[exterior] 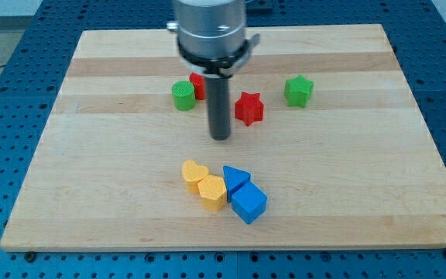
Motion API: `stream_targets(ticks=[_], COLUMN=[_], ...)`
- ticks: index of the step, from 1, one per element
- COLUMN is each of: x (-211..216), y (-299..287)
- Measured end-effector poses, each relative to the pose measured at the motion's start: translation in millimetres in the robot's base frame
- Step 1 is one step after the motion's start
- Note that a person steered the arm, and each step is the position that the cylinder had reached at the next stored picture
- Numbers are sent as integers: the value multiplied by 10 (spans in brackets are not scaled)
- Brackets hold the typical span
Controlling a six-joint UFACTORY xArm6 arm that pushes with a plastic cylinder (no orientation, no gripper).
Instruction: Place the green and red stars in a diagonal line at the top right of the board
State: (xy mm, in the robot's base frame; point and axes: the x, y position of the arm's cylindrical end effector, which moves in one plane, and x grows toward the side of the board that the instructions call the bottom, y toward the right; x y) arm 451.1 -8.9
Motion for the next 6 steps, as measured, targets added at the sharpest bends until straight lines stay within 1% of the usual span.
stream_targets(ticks=[3, 5, 6], x=[-542, -644, -898], y=[737, 1356, 1617])
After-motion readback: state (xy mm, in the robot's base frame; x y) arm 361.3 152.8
